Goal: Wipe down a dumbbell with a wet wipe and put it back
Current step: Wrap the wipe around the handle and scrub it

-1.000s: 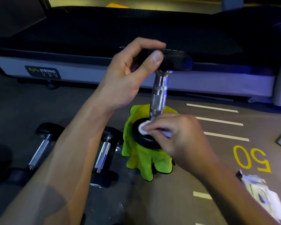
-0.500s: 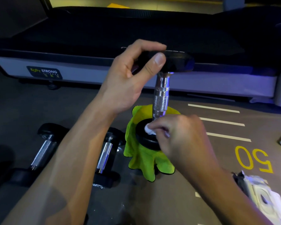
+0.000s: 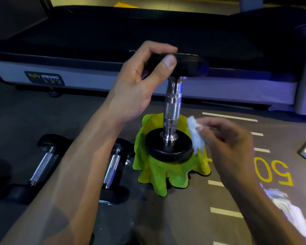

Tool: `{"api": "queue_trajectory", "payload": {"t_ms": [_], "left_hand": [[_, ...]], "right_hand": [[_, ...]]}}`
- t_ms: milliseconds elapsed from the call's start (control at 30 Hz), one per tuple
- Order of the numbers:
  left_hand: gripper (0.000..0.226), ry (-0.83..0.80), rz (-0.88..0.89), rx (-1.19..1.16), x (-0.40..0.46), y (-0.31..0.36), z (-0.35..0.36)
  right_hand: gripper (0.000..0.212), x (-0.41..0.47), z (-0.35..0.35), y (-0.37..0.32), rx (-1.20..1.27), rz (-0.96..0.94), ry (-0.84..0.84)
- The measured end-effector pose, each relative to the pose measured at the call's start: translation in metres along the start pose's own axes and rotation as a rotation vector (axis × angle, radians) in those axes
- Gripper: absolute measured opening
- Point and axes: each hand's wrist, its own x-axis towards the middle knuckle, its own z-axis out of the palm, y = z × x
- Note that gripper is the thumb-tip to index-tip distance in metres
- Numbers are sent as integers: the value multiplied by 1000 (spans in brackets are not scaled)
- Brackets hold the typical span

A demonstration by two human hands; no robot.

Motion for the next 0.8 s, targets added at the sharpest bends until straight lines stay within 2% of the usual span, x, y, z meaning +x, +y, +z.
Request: {"api": "queue_trajectory", "payload": {"t_ms": [33,100,200,300,367,433,533,633,700,800], "left_hand": [[19,3,1,3,1,-1,0],[20,12,4,7,2,-3,0],[18,3,18,9,3,-4,1],[17,-1,24,2,4,-4,5],[16,9,22,2,6,-3,6],[15,13,15,9,7,-4,6],[14,9,10,12,5,-3,4],[14,7,9,6,5,-2,5],[14,18,0,-4,5,-1,9],[14,32,-3,-2,6,-1,13]], "right_hand": [[16,0,2,-2,18,-32,18],[16,-3,8,-3,-67,-145,-118],[20,-3,13,-8,-345,-300,-355],[21,7,16,-29,-528,-407,-444],[25,3,33,-46,-809,-467,-544],[29,-5,47,-52,-947,-431,-577],[25,-1,33,-42,-783,-436,-525],[26,9,3,-23,-538,-297,-474],[25,13,1,-19,-479,-281,-499],[19,12,12,-13,-349,-298,-418]]}}
